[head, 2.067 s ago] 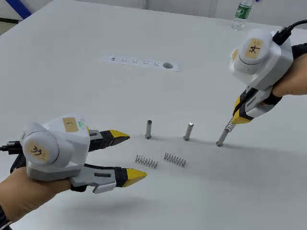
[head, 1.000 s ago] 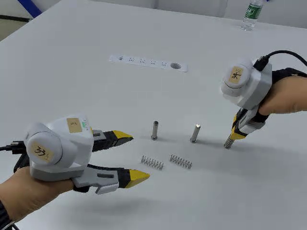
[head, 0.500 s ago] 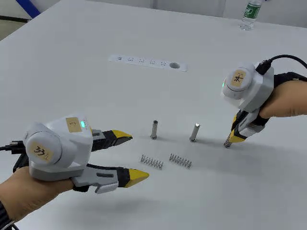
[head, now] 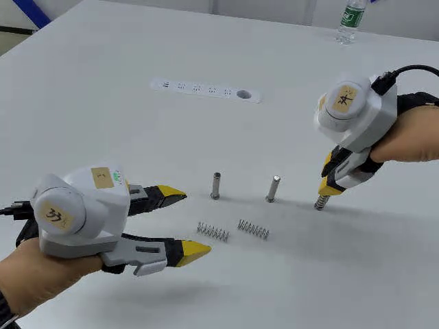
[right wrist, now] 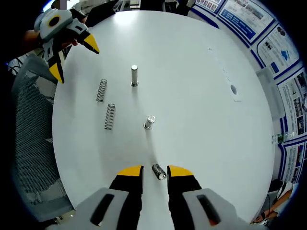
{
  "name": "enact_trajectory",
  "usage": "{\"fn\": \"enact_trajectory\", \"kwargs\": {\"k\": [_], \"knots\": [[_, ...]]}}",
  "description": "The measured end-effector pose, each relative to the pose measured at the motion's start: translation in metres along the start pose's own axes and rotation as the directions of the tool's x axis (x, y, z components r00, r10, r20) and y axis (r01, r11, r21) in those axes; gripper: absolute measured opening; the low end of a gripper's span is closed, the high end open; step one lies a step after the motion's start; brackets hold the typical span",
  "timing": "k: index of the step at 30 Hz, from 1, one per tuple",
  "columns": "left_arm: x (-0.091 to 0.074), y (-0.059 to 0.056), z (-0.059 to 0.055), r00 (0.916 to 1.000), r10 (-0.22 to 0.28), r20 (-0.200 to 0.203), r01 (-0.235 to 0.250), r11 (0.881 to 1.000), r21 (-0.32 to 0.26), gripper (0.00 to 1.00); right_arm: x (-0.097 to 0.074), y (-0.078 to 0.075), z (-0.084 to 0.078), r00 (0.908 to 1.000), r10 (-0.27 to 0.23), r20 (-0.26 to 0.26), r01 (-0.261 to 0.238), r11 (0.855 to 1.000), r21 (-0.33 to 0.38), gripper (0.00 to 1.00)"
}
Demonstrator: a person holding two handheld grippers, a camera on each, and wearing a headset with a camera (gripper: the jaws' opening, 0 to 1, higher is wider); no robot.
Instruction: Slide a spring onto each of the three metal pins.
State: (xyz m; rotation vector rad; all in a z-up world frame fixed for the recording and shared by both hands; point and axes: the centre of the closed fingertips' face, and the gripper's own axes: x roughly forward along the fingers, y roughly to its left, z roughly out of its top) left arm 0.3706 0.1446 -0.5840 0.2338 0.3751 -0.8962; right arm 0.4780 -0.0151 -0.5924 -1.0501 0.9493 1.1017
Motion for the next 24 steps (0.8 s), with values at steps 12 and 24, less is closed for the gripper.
{"fn": "enact_trajectory", "kwargs": {"k": [12,24], "knots": [[0.0,-0.002,0.004,1.0,-0.006,0.004,0.006,1.0,0.013,0.55,-0.001,0.034,0.022,0.9974,0.042,0.059,-0.041,0.999,-0.004,0.2],[0.002,-0.004,0.006,0.9999,-0.013,0.007,0.013,1.0,0.021,0.54,0.027,0.067,0.042,0.9875,0.122,0.099,-0.123,0.992,0.0,0.2]]}}
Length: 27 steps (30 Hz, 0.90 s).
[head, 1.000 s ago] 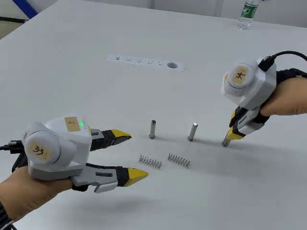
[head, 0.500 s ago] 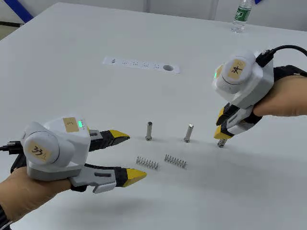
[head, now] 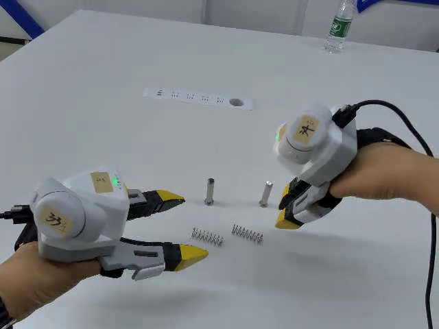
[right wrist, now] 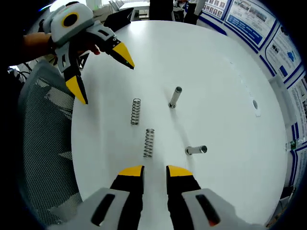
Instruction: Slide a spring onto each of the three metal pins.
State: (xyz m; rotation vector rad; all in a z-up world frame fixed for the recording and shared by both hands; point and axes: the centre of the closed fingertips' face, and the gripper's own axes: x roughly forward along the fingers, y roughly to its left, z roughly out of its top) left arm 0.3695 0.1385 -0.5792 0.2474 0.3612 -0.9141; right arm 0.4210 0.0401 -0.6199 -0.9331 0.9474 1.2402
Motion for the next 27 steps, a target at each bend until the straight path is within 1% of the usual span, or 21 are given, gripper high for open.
{"fn": "enact_trajectory", "kwargs": {"k": [4,9,14,17,19,25,27], "knots": [[0.0,0.0,-0.001,1.0,0.0,-0.003,0.0,1.0,0.0,0.54,0.013,0.006,0.002,0.9997,0.023,0.002,-0.023,1.0,0.008,0.19],[-0.001,0.0,-0.001,1.0,0.002,-0.003,-0.002,1.0,-0.002,0.54,0.027,0.007,-0.002,0.9995,0.032,-0.005,-0.032,0.999,0.021,0.18],[-0.001,0.0,-0.002,1.0,0.002,-0.005,-0.002,1.0,-0.003,0.54,0.035,0.008,-0.002,0.9994,0.034,0.0,-0.034,0.999,0.042,0.17],[0.0,-0.001,-0.002,1.0,0.0,-0.004,0.0,1.0,-0.003,0.54,0.04,0.01,-0.001,0.9994,0.034,-0.001,-0.034,0.999,0.04,0.17],[0.0,-0.001,-0.002,1.0,-0.001,-0.003,0.001,1.0,-0.004,0.54,0.043,0.01,-0.002,0.9996,0.028,-0.01,-0.027,0.999,0.035,0.17],[0.0,-0.001,-0.002,1.0,0.0,-0.003,0.0,1.0,-0.005,0.53,0.048,0.011,-0.003,0.9993,0.032,-0.018,-0.031,0.999,0.033,0.16],[0.0,-0.001,-0.002,1.0,0.001,-0.003,-0.001,1.0,-0.006,0.53,0.049,0.01,-0.003,0.9995,0.025,-0.02,-0.025,0.999,0.028,0.15]]}}
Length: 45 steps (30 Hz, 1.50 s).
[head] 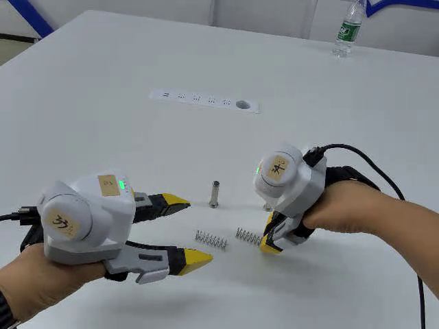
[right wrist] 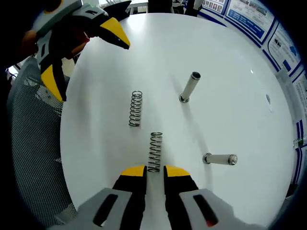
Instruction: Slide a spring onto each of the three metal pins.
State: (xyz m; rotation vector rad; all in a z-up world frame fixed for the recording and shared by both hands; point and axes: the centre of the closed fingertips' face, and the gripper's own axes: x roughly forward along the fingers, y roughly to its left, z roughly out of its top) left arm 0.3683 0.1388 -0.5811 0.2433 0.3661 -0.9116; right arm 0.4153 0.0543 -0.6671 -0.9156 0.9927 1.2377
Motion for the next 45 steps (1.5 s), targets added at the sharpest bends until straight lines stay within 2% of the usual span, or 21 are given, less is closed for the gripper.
{"fn": "enact_trajectory", "kwargs": {"k": [8,11,16,28,37,45], "knots": [[0.0,0.001,-0.001,1.0,0.002,0.001,-0.002,1.0,-0.003,0.53,0.002,0.0,0.0,1.0,0.005,-0.005,-0.005,1.0,-0.007,0.14],[0.001,0.0,-0.001,1.0,0.001,-0.001,-0.001,1.0,-0.004,0.53,0.003,0.002,0.0,0.9997,0.024,-0.001,-0.024,1.0,0.017,0.12],[0.002,-0.002,-0.001,1.0,-0.004,-0.003,0.004,1.0,0.0,0.53,0.002,0.002,-0.001,0.9999,0.015,0.001,-0.015,1.0,0.023,0.12],[0.015,-0.011,0.003,0.9993,-0.037,-0.009,0.037,0.999,0.028,0.51,-0.023,0.009,-0.001,1.0,0.007,-0.003,-0.007,1.0,-0.008,0.11],[0.026,-0.02,0.004,0.9968,-0.076,-0.023,0.077,0.995,0.063,0.47,-0.05,0.032,0.011,0.998,0.057,0.028,-0.055,0.996,-0.063,0.11],[0.029,-0.028,0.006,0.9945,-0.102,-0.024,0.104,0.99,0.093,0.41,-0.064,0.046,0.019,0.9957,0.087,0.032,-0.082,0.989,-0.125,0.11]]}}
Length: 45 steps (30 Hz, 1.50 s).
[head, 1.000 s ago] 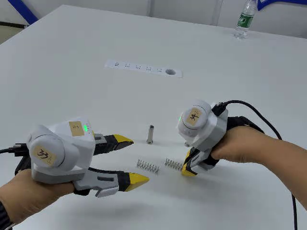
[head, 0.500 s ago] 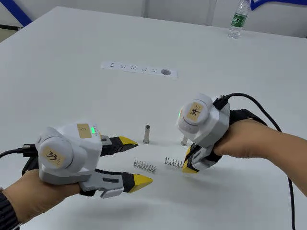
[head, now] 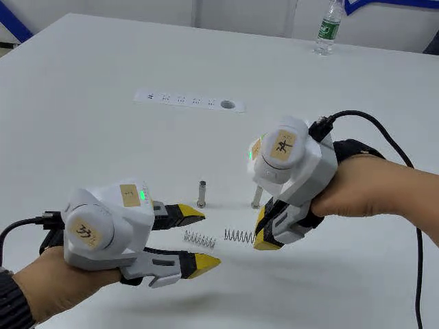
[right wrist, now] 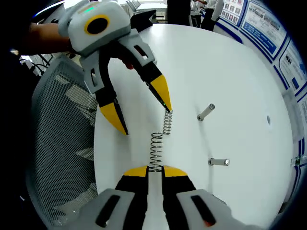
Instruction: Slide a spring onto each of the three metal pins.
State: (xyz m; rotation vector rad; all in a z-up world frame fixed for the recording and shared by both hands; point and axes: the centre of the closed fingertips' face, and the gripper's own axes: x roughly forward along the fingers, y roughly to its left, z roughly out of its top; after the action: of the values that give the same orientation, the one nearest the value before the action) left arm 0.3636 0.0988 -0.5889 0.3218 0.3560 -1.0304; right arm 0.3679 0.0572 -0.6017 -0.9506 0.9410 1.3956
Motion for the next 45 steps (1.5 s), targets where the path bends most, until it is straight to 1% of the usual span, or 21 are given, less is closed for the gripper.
{"fn": "enact_trajectory", "kwargs": {"k": [3,5,7,12,17,22,26,31,37,39,45], "knots": [[0.002,-0.004,0.002,0.9998,-0.018,0.007,0.018,1.0,0.001,0.38,-0.001,0.004,0.002,0.9999,0.013,-0.003,-0.013,1.0,-0.016,0.11],[0.003,-0.007,0.004,0.9995,-0.031,0.01,0.031,0.999,0.01,0.33,-0.001,0.007,0.003,0.9998,0.017,-0.007,-0.017,0.999,-0.028,0.11],[0.003,-0.01,0.005,0.9989,-0.044,0.015,0.044,0.999,0.016,0.3,-0.002,0.01,0.004,0.9995,0.03,-0.01,-0.03,0.999,-0.037,0.11],[0.005,-0.017,0.005,0.9972,-0.073,0.015,0.072,0.997,0.029,0.24,-0.004,0.017,0.006,0.9986,0.049,-0.021,-0.05,0.997,-0.064,0.11],[0.007,-0.021,0.005,0.9964,-0.084,0.012,0.084,0.995,0.053,0.18,-0.007,0.021,0.011,0.9984,0.053,-0.02,-0.055,0.996,-0.077,0.11],[0.006,-0.018,0.006,0.9973,-0.072,0.015,0.071,0.996,0.06,0.12,-0.012,0.023,0.016,0.9987,0.046,-0.019,-0.048,0.994,-0.098,0.11],[0.006,-0.017,0.006,0.9976,-0.068,0.014,0.067,0.996,0.063,0.11,-0.018,0.021,0.021,0.9995,0.031,-0.006,-0.032,0.993,-0.11,0.11],[0.005,-0.015,0.006,0.9978,-0.064,0.016,0.063,0.996,0.056,0.11,-0.025,0.02,0.032,0.9995,0.019,0.026,-0.016,0.993,-0.118,0.11],[0.006,-0.016,0.007,0.9976,-0.067,0.017,0.066,0.996,0.054,0.11,-0.033,0.022,0.049,0.9964,0.023,0.081,-0.012,0.992,-0.126,0.11],[0.006,-0.016,0.007,0.9977,-0.064,0.02,0.063,0.997,0.054,0.11,-0.033,0.023,0.053,0.9962,0.015,0.085,-0.004,0.991,-0.136,0.11],[0.007,-0.017,0.009,0.9974,-0.068,0.024,0.067,0.997,0.049,0.11,-0.033,0.024,0.063,0.9948,0.015,0.101,0.001,0.988,-0.153,0.11]]}}
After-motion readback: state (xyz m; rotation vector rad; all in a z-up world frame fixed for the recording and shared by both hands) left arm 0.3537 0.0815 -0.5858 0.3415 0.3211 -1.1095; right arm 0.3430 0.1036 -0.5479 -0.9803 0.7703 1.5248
